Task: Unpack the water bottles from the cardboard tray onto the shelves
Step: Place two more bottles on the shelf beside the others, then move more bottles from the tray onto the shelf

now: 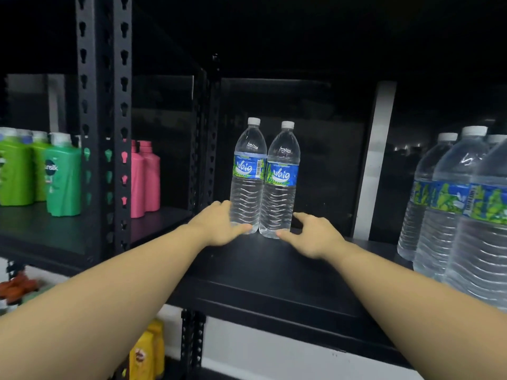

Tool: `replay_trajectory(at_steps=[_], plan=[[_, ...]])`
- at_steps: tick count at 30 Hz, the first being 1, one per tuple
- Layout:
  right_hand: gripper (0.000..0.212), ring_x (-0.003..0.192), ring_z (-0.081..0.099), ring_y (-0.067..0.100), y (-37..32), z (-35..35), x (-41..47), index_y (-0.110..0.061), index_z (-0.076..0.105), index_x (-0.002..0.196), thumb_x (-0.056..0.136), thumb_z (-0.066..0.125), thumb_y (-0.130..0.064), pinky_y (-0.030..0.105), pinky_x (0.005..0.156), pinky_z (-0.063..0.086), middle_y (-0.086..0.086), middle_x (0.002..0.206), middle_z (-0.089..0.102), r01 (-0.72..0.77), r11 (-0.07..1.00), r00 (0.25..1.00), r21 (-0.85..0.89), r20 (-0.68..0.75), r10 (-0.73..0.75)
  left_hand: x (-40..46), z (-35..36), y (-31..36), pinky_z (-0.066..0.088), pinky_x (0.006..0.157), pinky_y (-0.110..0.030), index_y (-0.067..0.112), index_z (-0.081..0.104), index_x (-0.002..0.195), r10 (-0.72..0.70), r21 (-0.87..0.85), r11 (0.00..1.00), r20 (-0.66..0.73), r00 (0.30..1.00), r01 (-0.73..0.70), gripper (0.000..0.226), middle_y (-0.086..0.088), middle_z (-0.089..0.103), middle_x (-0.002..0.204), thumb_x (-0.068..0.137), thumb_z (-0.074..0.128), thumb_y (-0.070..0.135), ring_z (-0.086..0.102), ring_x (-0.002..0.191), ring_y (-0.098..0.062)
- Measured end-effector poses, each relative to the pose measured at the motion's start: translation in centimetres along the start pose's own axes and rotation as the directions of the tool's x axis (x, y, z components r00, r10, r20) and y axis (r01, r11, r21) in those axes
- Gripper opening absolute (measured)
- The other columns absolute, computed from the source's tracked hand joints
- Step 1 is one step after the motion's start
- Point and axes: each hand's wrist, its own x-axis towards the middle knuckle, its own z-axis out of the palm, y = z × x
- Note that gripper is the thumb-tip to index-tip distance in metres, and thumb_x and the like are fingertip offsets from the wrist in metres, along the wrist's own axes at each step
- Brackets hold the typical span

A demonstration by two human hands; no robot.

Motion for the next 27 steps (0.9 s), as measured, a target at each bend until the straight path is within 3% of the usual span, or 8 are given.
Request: replay_trajectory(at_steps=[4,7,11,15,20,24,27], plan=[[0.082,0.142,0.049,0.029,-0.1,-0.8,-3.0,-0.029,0.042,0.158,0.091,0.052,-0.075,0.035,0.113,0.041,0.002,0.150,0.058,0.036,0.999,0.999,0.000,0.004,-0.036,-3.5,-0.4,0.8,0.043,0.112,-0.045,0.024,0.051,0.149,0.021,0.118,0.993,0.052,0.998,-0.027,0.081,-0.006,0.053,0.139,0.088,0.054,0.077,0.053,0.133,-0.028],[0.082,0.146,0.045,0.029,-0.5,-1.3,-5.7,-0.032,0.040,0.159,0.091,0.044,-0.079,0.038,0.114,0.041,0.000,0.157,0.052,0.066,0.998,0.998,0.021,-0.007,-0.066,-6.8,-0.3,1.8,0.039,0.115,-0.046,0.022,0.053,0.148,0.028,0.181,0.983,0.028,0.999,-0.033,0.076,-0.008,0.055,0.141,0.093,0.048,0.074,0.051,0.135,-0.029],[0.080,0.148,0.040,0.028,-0.8,-1.9,-10.6,-0.028,0.039,0.159,0.096,0.038,-0.077,0.044,0.117,0.038,0.000,0.160,0.047,0.149,0.989,0.989,0.021,-0.006,-0.149,-11.8,0.0,3.1,0.036,0.119,-0.049,0.019,0.047,0.154,0.024,0.226,0.974,0.000,1.000,-0.024,0.084,-0.008,0.051,0.151,0.094,0.043,0.078,0.048,0.141,-0.030],[0.080,0.149,0.038,0.027,-0.6,-2.1,-16.3,-0.025,0.035,0.160,0.097,0.040,-0.074,0.045,0.117,0.038,0.001,0.162,0.043,0.215,0.976,0.977,-0.021,0.013,-0.214,-17.4,0.0,5.1,0.032,0.122,-0.053,0.019,0.039,0.158,0.009,0.253,0.967,-0.014,1.000,-0.005,0.088,-0.007,0.044,0.160,0.093,0.043,0.079,0.041,0.148,-0.030],[0.076,0.148,0.039,0.022,1.9,-1.3,-24.5,-0.024,0.037,0.160,0.098,0.050,-0.067,0.042,0.115,0.042,-0.002,0.161,0.044,0.292,0.956,0.956,-0.042,-0.005,-0.292,-25.2,1.8,8.5,0.039,0.117,-0.050,0.022,0.038,0.158,0.013,0.268,0.963,-0.036,0.999,-0.003,0.084,-0.004,0.044,0.159,0.093,0.052,0.073,0.042,0.146,-0.029],[0.073,0.151,0.033,0.024,5.0,-0.7,-31.0,-0.021,0.032,0.161,0.101,0.051,-0.058,0.043,0.121,0.034,0.001,0.163,0.039,0.309,0.949,0.950,-0.066,0.072,-0.305,-31.8,5.2,10.9,0.041,0.116,-0.049,0.020,0.035,0.159,-0.059,0.265,0.963,0.024,0.998,0.051,0.084,-0.005,0.044,0.158,0.093,0.057,0.068,0.042,0.146,-0.028],[0.074,0.149,0.037,0.025,7.5,0.0,-34.9,-0.023,0.031,0.161,0.100,0.053,-0.058,0.044,0.115,0.041,0.001,0.162,0.041,0.294,0.955,0.950,-0.035,0.121,-0.288,-36.9,8.3,12.7,0.040,0.116,-0.044,0.018,0.033,0.160,-0.129,0.232,0.967,0.082,0.988,0.108,0.084,-0.007,0.043,0.159,0.094,0.061,0.062,0.041,0.146,-0.027]])
